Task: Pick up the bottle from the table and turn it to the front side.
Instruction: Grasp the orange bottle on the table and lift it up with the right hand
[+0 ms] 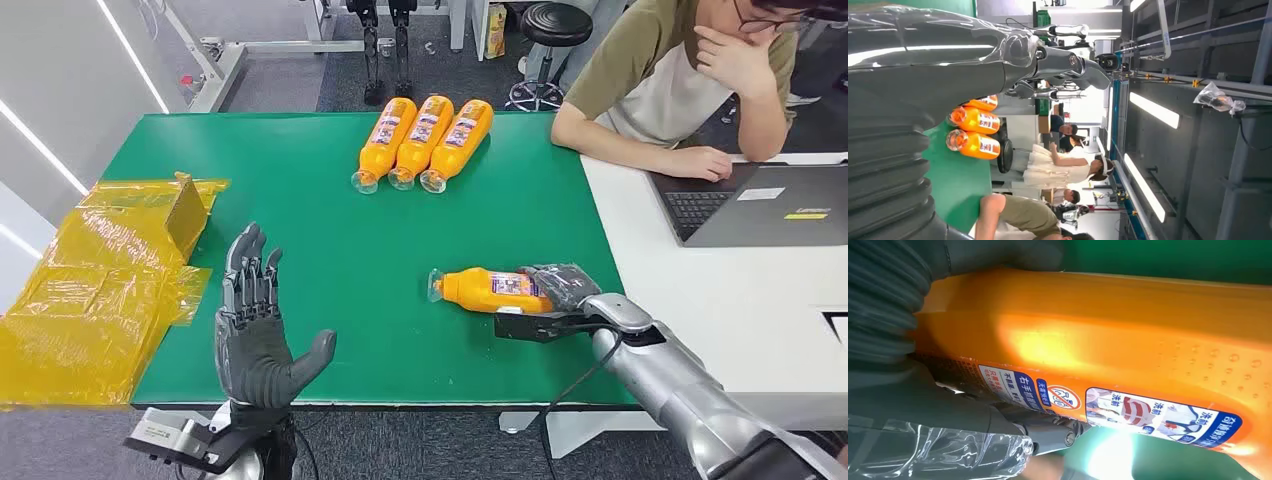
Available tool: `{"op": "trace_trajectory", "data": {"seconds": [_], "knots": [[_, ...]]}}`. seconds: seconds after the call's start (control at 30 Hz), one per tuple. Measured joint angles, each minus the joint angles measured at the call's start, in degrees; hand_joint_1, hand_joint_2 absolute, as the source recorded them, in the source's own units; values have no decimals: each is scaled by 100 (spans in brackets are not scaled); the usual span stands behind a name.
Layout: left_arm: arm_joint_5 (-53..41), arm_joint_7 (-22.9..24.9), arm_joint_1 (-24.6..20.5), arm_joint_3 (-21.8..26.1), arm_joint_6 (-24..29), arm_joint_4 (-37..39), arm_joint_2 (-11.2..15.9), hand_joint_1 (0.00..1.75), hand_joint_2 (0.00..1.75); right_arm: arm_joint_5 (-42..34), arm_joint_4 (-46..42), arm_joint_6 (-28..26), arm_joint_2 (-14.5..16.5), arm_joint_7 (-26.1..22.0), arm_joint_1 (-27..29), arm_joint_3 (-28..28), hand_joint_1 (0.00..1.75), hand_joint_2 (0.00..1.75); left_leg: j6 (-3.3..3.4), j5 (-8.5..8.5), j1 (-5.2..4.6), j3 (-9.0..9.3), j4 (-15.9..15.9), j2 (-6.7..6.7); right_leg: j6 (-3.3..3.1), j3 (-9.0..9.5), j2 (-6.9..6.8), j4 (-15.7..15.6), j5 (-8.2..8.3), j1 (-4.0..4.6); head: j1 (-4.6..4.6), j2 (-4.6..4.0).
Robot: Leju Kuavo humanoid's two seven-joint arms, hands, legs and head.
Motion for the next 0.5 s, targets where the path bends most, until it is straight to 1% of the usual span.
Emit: {"op": "trace_trajectory", "data": {"seconds": [0.07,0.1,0.17,0.23,0.3,0.37,0.43,0.5], "knots": [[-11,-19,32,0,32,-1,2,0,175,71,-135,-200,1,43,111,-71,175,175,1,-1,0,0,0,-1,0,0,-1,0,0,0,-1,0],[-22,-39,63,0,61,-1,3,0,175,143,-287,-412,1,81,245,-150,175,175,2,-2,0,-2,0,-5,1,0,-4,0,-1,0,0,0],[-36,-74,125,0,123,-3,5,0,175,289,-685,-932,25,120,606,-366,175,175,3,-2,1,-10,-1,-17,1,-1,-16,1,-2,1,1,0],[-45,-90,183,0,185,-10,7,0,175,348,-1206,-1613,127,55,1083,-702,175,175,3,-2,2,-21,-4,-25,1,-9,-23,3,-2,2,1,0],[-45,-86,218,0,270,-19,1,0,175,204,-1794,-2493,323,-181,1599,-1093,175,175,2,-2,2,-32,-7,-24,-2,-26,-22,4,-4,2,0,0],[-30,-49,233,0,358,-22,-14,0,175,-135,-2376,-3301,562,-509,2067,-1440,175,175,1,-2,3,-40,-9,-28,-6,-37,-25,4,-9,2,-2,0],[-1,20,243,1,411,-23,-30,0,175,-549,-2919,-3785,786,-820,2480,-1705,175,175,-2,-2,4,-42,-12,-39,-10,-39,-35,5,-17,4,-2,0],[32,104,245,2,428,-23,-38,0,175,-916,-3392,-3977,986,-1091,2863,-1885,175,175,-8,-6,4,-44,-15,-46,-14,-39,-42,7,-25,5,0,0]]}}
